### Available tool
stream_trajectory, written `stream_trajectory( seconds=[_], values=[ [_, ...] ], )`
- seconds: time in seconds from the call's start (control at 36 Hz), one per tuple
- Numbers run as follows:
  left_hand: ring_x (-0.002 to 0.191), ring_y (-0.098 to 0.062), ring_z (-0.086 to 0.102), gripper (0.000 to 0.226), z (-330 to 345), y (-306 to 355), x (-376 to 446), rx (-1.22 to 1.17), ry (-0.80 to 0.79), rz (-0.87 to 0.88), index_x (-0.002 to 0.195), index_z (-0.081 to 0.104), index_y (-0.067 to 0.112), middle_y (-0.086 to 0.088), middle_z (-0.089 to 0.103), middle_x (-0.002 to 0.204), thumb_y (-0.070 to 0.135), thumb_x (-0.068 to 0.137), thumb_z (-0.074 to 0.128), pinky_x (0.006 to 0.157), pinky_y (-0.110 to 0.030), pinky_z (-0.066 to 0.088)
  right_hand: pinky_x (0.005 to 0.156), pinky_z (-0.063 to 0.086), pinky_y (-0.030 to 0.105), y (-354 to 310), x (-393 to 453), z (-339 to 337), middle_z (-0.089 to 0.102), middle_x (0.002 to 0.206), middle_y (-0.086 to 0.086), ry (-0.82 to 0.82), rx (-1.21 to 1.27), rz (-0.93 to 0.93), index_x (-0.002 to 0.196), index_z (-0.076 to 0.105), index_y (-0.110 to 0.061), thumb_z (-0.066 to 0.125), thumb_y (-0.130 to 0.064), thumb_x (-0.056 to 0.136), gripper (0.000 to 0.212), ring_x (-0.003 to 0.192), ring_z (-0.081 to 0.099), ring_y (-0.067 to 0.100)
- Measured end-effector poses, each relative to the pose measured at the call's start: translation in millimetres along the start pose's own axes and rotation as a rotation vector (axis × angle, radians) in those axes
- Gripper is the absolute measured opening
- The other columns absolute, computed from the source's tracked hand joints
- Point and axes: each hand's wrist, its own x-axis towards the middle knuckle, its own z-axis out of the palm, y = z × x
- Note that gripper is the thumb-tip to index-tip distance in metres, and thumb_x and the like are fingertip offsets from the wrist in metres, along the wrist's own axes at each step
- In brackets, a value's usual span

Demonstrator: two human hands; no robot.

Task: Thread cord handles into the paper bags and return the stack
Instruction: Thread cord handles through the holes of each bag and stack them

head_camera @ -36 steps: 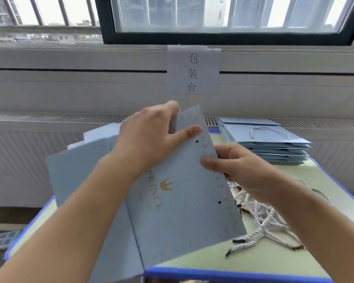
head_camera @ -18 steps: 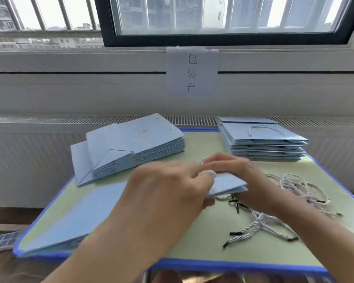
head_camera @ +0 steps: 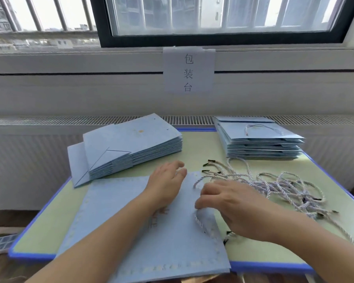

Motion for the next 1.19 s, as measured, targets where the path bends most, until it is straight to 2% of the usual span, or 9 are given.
stream_trajectory(
  seconds=[0.08, 0.22, 0.31, 0.42, 0.53, 0.61, 0.75, 0.89, 1.19],
  values=[
    [0.118, -0.021, 0.051, 0.024, 5.6, -7.6, 6.5, -0.290, 0.106, -0.090, 0.119, 0.056, 0.025, -0.004, 0.061, 0.122, 0.028, 0.103, 0.038, 0.102, -0.036, 0.039, 0.066, 0.030, 0.023, 7.3, 8.3, -11.9, 0.058, 0.070, -0.013, 0.161, -0.113, 0.012, 0.075, 0.063, -0.027, 0.067, 0.004, 0.054, 0.038, 0.065, 0.055, 0.014],
    [0.105, -0.023, 0.058, 0.037, -0.6, -9.0, 6.1, -0.743, 0.272, -0.151, 0.108, 0.060, 0.012, -0.001, 0.068, 0.096, 0.033, 0.106, 0.030, 0.096, -0.035, 0.042, 0.087, 0.031, 0.035, -4.1, 40.7, -27.7, 0.062, 0.090, -0.004, 0.352, -0.225, -0.076, 0.070, 0.064, -0.023, 0.065, 0.002, 0.066, 0.025, 0.083, 0.056, 0.021],
    [0.114, -0.026, 0.061, 0.061, -10.0, -10.3, 2.8, -0.923, 0.219, -0.216, 0.117, 0.062, 0.011, -0.011, 0.071, 0.110, 0.054, 0.102, 0.022, 0.106, -0.045, 0.041, 0.066, 0.034, 0.034, -22.2, 59.7, -30.3, 0.059, 0.093, 0.006, 0.384, -0.234, -0.121, 0.065, 0.059, -0.016, 0.060, 0.005, 0.065, 0.020, 0.077, 0.050, 0.023],
    [0.114, -0.025, 0.059, 0.067, -21.8, -17.1, 3.3, -1.155, 0.222, -0.277, 0.112, 0.059, 0.015, -0.009, 0.070, 0.108, 0.066, 0.095, 0.019, 0.102, -0.041, 0.041, 0.041, 0.021, 0.025, -35.2, 74.3, -12.7, 0.045, 0.074, 0.010, 0.277, -0.074, -0.219, 0.059, 0.036, -0.016, 0.066, 0.011, 0.053, 0.041, 0.055, 0.032, 0.019],
    [0.110, -0.013, 0.053, 0.069, -31.6, -21.6, 5.1, -1.188, 0.100, -0.273, 0.116, 0.055, 0.019, -0.003, 0.065, 0.114, 0.067, 0.094, 0.010, 0.096, -0.030, 0.033, 0.044, 0.032, 0.032, -43.0, 75.0, 9.0, 0.036, 0.083, 0.005, -0.043, -0.037, -0.241, 0.079, 0.054, -0.008, 0.058, 0.011, 0.070, 0.021, 0.069, 0.048, 0.028],
    [0.114, -0.015, 0.052, 0.058, -37.4, -17.5, 6.6, -1.059, -0.014, -0.268, 0.120, 0.056, 0.018, -0.003, 0.063, 0.117, 0.058, 0.099, 0.019, 0.103, -0.032, 0.029, 0.043, 0.033, 0.029, -36.7, 67.0, 15.3, 0.052, 0.090, 0.007, -0.086, 0.046, -0.207, 0.096, 0.060, -0.010, 0.058, 0.008, 0.070, 0.032, 0.076, 0.054, 0.028],
    [0.097, -0.010, 0.053, 0.023, -30.2, 2.0, 19.6, -0.445, -0.061, -0.150, 0.113, 0.059, 0.017, 0.000, 0.060, 0.112, 0.032, 0.100, 0.048, 0.079, -0.023, 0.041, 0.056, 0.044, 0.028, 7.1, 50.2, -3.5, 0.060, 0.082, -0.008, 0.344, 0.104, 0.183, 0.091, 0.063, -0.023, 0.046, -0.008, 0.081, 0.025, 0.075, 0.061, 0.021],
    [0.125, -0.024, 0.042, 0.051, 0.7, 18.9, 25.5, 0.268, -0.130, -0.017, 0.127, 0.057, 0.024, -0.002, 0.053, 0.131, 0.059, 0.095, 0.039, 0.101, -0.039, 0.037, 0.060, 0.031, 0.028, 48.4, 33.0, -18.2, 0.053, 0.077, -0.012, 0.079, -0.002, 0.510, 0.080, 0.051, -0.029, 0.049, -0.039, 0.092, 0.016, 0.080, 0.051, 0.013],
    [0.094, -0.017, 0.045, 0.041, 18.2, 17.1, 18.5, 0.132, 0.076, 0.055, 0.090, 0.044, 0.025, 0.011, 0.047, 0.088, 0.062, 0.081, 0.060, 0.076, -0.032, 0.032, 0.055, 0.032, 0.028, 45.3, 45.9, 11.4, 0.062, 0.094, 0.000, -0.099, -0.120, 0.702, 0.093, 0.061, -0.019, 0.038, -0.046, 0.096, 0.035, 0.089, 0.058, 0.023]
  ],
)
